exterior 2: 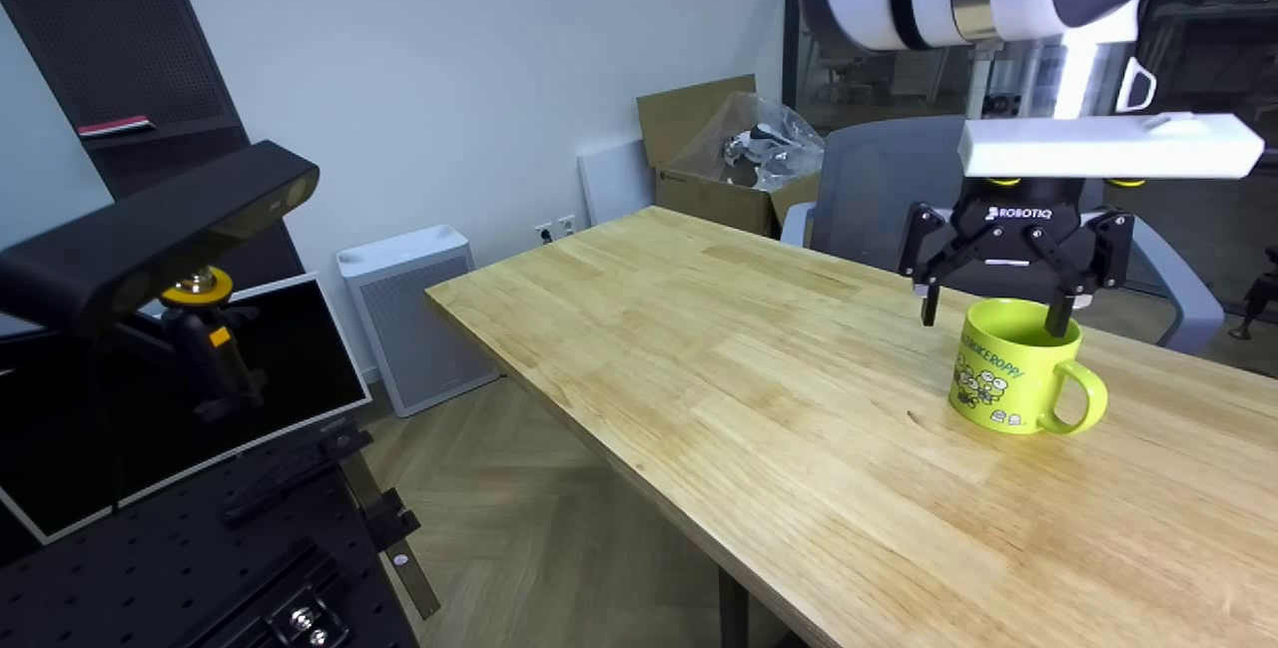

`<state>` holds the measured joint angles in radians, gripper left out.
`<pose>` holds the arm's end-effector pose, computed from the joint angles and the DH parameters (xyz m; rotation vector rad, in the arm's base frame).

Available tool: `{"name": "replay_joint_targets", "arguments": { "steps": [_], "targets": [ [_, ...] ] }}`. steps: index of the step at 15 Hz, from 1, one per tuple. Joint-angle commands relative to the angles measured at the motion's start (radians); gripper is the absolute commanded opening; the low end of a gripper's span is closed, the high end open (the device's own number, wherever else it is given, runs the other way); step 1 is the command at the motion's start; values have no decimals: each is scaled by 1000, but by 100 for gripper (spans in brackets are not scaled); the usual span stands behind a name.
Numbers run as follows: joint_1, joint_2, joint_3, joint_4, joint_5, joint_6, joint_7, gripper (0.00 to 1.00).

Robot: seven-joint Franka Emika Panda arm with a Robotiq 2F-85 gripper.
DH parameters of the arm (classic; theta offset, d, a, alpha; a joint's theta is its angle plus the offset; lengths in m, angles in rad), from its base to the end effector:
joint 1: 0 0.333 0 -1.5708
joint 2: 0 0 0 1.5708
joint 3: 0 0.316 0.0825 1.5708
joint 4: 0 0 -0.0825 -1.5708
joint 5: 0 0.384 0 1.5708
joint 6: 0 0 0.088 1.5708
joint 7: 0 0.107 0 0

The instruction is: Move green mug to the left

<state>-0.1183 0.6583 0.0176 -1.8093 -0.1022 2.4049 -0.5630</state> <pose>0.6405 -0.0660 0.1717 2.9960 0.8240 -0.1195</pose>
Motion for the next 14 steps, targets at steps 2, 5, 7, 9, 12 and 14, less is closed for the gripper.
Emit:
{"name": "replay_joint_targets", "arguments": {
  "steps": [2, 5, 7, 9, 12, 14],
  "targets": [
    [-4, 45, 10, 55, -14, 29, 30, 100],
    [-4, 69, 14, 66, -13, 61, 33, 100],
    [-4, 85, 17, 75, -12, 70, 34, 100],
    [-2, 100, 19, 82, -13, 70, 36, 100],
    [-1, 117, 18, 88, -15, 68, 43, 75],
    [-3, 126, 17, 93, -14, 61, 48, 60]
  ]
}}
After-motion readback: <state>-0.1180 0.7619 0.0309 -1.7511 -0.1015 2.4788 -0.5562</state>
